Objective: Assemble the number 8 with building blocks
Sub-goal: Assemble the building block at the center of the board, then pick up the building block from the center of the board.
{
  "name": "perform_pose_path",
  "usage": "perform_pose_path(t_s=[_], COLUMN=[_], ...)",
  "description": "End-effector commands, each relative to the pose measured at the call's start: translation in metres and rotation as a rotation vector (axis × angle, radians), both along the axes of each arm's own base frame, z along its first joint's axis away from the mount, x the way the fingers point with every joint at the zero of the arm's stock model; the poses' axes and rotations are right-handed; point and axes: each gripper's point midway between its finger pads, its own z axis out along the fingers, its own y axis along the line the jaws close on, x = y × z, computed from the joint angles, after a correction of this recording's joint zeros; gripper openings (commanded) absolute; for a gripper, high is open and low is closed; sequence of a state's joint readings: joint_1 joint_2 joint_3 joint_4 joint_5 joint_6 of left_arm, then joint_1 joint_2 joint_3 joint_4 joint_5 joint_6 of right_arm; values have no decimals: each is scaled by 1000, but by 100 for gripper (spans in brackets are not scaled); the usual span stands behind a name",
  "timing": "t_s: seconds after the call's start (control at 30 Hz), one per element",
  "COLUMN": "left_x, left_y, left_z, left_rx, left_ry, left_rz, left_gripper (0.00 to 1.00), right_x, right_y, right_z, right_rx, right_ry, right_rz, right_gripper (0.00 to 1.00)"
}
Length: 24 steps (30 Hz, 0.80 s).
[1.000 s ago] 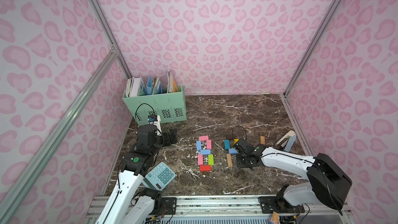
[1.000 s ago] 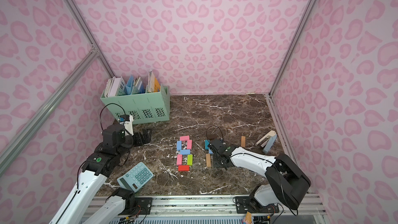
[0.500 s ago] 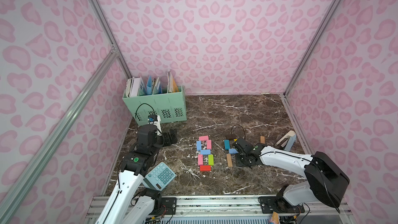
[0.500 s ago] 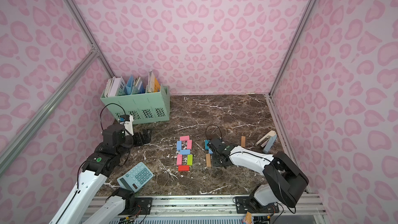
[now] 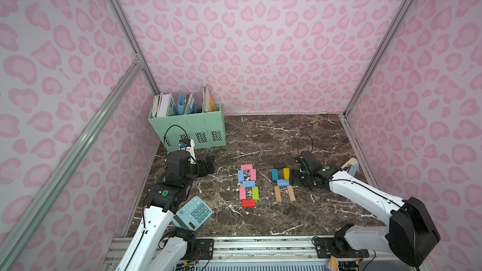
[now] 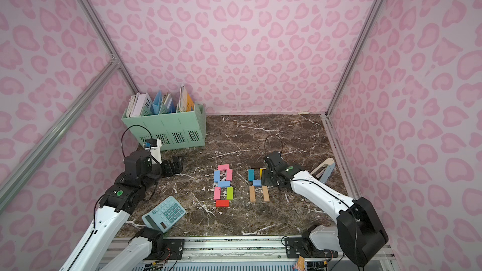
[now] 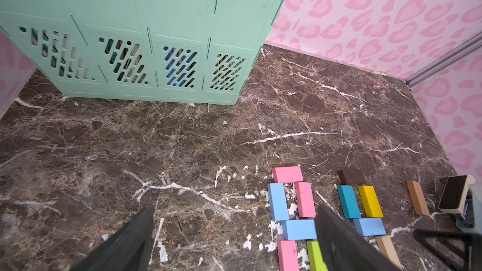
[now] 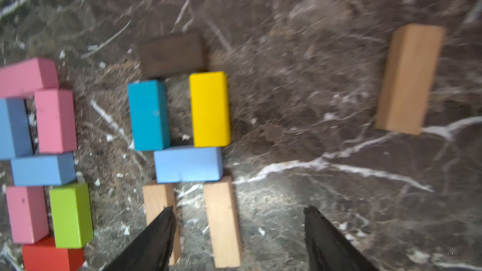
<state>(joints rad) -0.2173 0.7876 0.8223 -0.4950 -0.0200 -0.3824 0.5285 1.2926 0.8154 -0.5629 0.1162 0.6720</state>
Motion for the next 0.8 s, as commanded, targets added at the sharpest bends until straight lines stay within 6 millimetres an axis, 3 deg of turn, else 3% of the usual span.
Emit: perform_pose_path(t_s=[0.0,0.17,0.33,0.57,0.77], left_x=[2,1,1,1,1], left_y=[-1,-1,-1,-1,-1], left_z=[6,7,8,8,8], left_rx=[4,3,2,2,1], left_ry=[-21,-23,-26,-29,-27], left_rz=[-8,-8,-8,-9,-10], left_gripper=[98,98,99,98,98], right_x=[17,50,74,102,108], right_y=[-35,-85,-102,-97,-86], right_z=[9,12,-5,-34,-55], right_rx=[5,-5,-31,-25,1], right_ry=[-14,-74,-30,31,75], right_rz=[-74,-209,-217,-183,-149], right_gripper=[88,96,96,95,94])
